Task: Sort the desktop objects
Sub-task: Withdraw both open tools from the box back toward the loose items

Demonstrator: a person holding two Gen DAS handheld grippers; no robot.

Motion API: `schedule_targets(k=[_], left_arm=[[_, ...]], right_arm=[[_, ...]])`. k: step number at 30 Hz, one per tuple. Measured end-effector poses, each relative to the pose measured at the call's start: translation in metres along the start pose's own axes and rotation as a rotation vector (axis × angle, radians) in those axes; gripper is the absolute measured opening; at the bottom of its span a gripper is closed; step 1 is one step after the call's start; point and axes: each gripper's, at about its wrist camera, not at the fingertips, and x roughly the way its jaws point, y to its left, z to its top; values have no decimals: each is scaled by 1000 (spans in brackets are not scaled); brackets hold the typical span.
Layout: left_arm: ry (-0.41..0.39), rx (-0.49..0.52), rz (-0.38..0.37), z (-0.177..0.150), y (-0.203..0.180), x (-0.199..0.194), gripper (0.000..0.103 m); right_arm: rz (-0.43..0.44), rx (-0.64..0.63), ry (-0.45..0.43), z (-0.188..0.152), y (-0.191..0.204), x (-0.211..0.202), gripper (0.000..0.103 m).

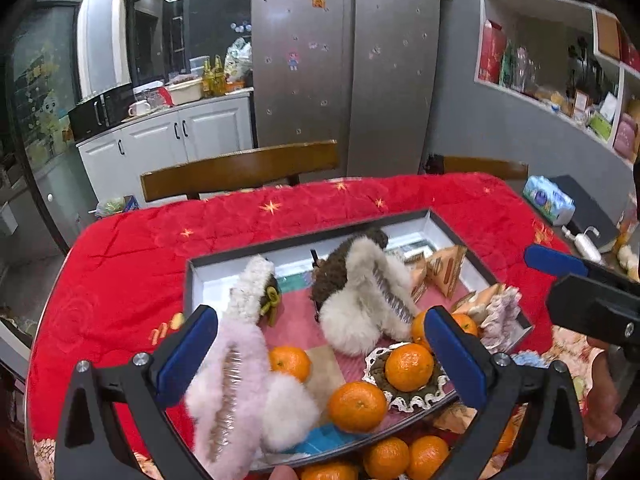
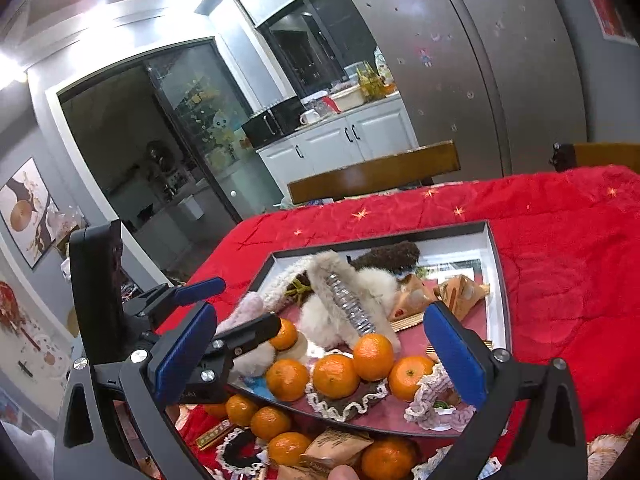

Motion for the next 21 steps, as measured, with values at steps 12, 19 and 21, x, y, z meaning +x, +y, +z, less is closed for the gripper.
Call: schedule_targets(k=[12, 19, 21], left_arm=[[-194, -14, 24, -9, 11, -139, 103], [-269, -66, 43, -57, 29, -198, 103], [-269, -85, 15, -71, 33, -207, 103]], right_arm=[[-22, -84, -139, 6, 59, -85, 103], [-104, -118, -213, -22, 87, -142, 103], [-127, -138, -216, -35, 93, -153, 103]])
